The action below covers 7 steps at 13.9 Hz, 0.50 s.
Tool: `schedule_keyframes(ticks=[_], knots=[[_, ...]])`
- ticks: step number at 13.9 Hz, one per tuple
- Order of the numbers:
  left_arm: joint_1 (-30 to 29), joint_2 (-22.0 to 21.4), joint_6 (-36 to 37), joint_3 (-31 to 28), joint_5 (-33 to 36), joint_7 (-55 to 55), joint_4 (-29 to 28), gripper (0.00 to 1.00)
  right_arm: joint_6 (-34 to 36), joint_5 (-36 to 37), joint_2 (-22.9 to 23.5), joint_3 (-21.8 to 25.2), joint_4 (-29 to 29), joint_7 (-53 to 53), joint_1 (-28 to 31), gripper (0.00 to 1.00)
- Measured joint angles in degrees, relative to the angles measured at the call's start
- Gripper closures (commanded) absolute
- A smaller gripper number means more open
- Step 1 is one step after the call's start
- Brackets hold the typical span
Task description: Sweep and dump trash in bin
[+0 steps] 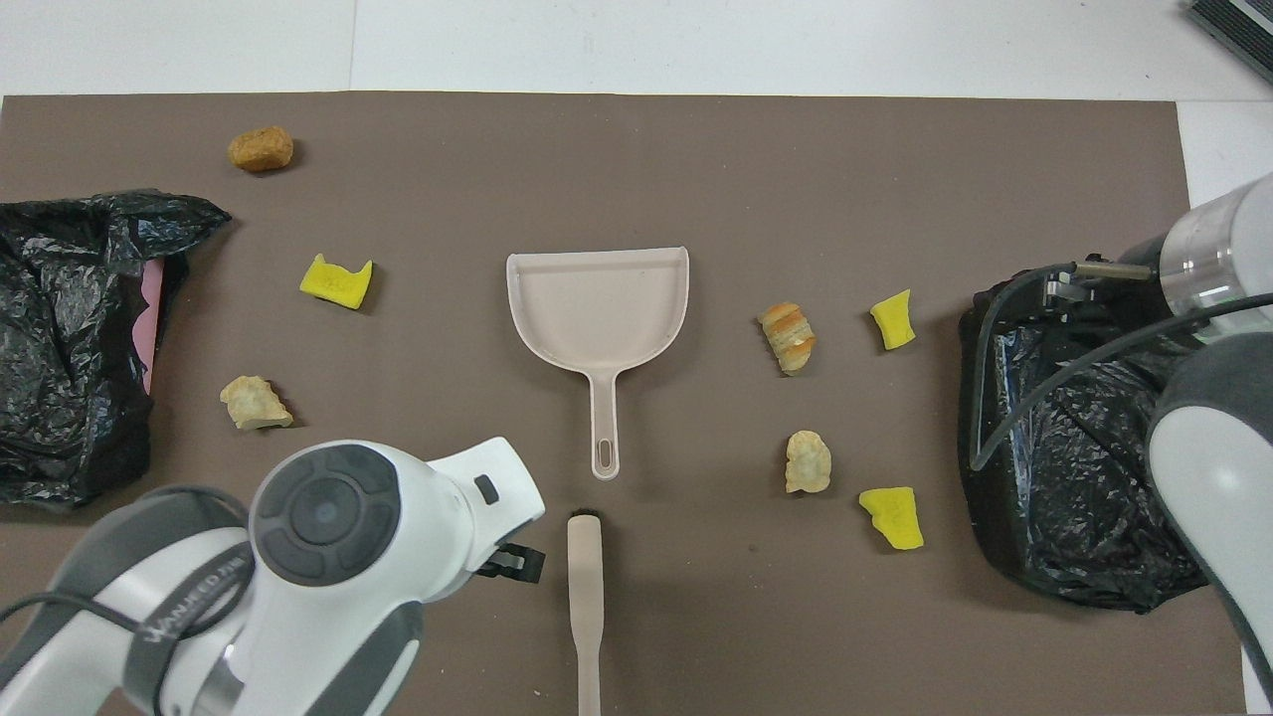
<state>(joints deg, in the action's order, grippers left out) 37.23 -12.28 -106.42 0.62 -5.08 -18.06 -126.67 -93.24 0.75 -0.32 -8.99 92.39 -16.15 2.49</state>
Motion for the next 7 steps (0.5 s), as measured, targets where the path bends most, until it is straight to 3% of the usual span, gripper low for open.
schedule_keyframes(ticks=[7], knots=[[13.1, 0.3, -18.6, 0.0, -1.1, -12.1, -14.9, 0.00, 0.0, 0.0, 0.0, 0.0, 0.0, 0.0, 0.0, 0.00]])
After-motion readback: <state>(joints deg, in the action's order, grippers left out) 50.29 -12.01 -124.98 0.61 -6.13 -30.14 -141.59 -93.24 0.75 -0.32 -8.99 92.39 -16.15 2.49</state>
